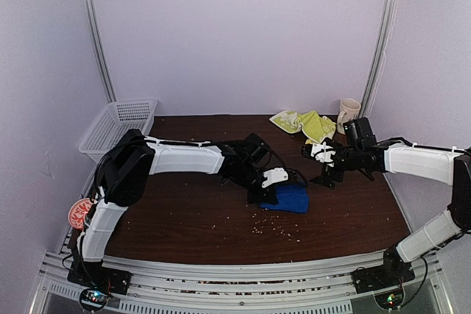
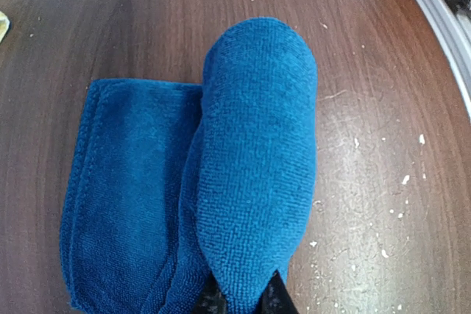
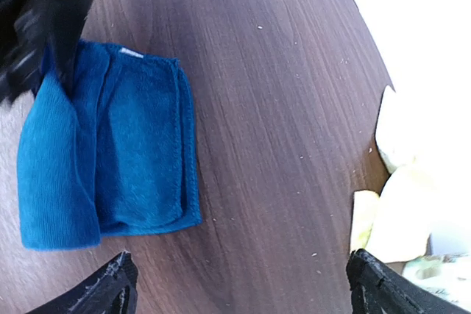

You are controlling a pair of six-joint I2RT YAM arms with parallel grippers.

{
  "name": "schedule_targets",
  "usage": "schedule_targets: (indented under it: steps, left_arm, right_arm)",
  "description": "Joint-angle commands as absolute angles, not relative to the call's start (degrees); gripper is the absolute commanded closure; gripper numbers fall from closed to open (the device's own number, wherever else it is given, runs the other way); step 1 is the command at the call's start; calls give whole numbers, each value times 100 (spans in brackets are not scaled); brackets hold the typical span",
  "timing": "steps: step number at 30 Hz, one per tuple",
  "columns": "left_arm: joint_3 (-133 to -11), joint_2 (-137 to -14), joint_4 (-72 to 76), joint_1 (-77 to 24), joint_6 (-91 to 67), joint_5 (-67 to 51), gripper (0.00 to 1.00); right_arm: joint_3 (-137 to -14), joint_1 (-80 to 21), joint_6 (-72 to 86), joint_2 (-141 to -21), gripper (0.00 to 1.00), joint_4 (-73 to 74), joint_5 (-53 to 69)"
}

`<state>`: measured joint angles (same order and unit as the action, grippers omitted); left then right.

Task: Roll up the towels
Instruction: Roll the towel at the center of the board.

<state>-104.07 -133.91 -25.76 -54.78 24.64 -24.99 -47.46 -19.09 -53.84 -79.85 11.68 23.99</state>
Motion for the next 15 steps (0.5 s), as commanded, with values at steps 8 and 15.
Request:
schedule_targets:
  steps: [8,15]
  left_arm:
    - [-10987,-14018,-3521,-5068,1397,-2952,100]
    - [-11864,-14483,-4191,-5010,938,-2754,100]
  right_arm:
    - [-3486,-1844,-7795,-6989,0,766,3240]
    - [-2754,-1986,-7962,-6715,0,-253,3433]
